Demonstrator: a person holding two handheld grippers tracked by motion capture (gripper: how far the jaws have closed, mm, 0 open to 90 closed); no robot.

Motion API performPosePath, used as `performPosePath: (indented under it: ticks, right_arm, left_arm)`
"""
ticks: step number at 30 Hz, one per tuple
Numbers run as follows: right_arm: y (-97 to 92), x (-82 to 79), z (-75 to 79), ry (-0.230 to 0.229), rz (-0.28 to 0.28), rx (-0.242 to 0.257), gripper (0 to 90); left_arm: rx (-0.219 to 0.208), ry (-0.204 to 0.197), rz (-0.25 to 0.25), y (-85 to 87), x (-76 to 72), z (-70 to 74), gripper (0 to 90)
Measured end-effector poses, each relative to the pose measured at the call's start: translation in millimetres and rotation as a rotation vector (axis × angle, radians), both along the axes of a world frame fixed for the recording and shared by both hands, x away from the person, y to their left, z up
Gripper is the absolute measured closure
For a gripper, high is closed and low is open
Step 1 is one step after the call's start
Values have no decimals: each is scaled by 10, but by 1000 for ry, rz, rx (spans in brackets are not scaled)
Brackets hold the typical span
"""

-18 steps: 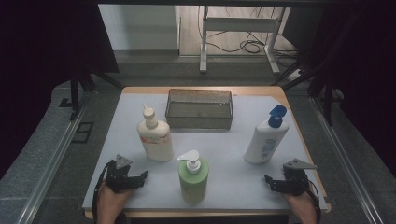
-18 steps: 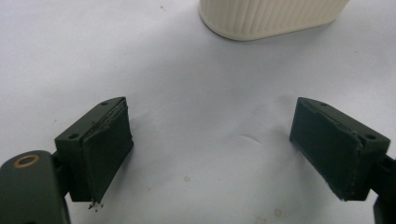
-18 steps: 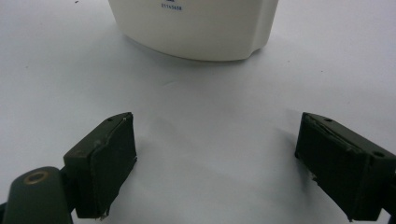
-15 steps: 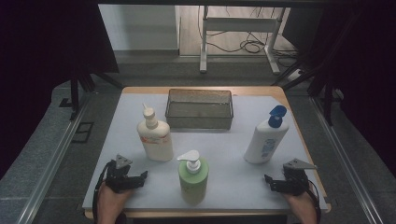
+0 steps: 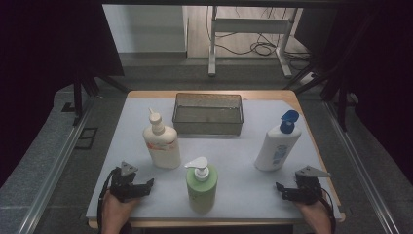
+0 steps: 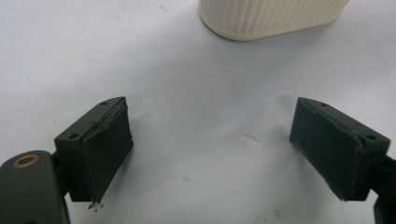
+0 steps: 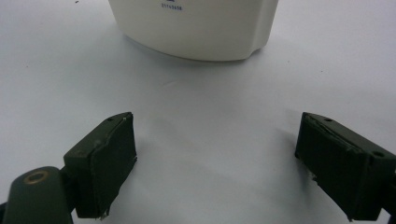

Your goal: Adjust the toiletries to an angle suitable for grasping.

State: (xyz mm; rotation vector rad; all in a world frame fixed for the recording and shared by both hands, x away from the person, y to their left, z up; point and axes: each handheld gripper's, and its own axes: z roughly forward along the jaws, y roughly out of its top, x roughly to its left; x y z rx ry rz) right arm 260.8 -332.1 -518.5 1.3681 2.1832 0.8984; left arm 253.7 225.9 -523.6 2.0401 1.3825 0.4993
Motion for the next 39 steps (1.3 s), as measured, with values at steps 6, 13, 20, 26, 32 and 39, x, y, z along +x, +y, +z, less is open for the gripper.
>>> performPosePath:
  ticks: [6,13,20,26,32,39]
  right_arm:
    - [1,2,3,3,0,-1,117]
    - [0,3,7,5,1,-1,122]
    - [-20,6,26,12,8,1,135]
    - [-30,11,62,9,14,1,136]
    - [-71,28,120,6,33,6,164]
    - [-98,74,171,16,39,35,247]
  left_arm:
    - [0,1,0,0,2,1,121]
    - [-1,2,-3,1,5,2,120]
    - [1,3,-7,6,8,3,120]
    - [0,2,-7,7,7,2,120]
    - [0,1,-8,7,6,0,120]
    - [-1,0,-7,7,6,-1,120]
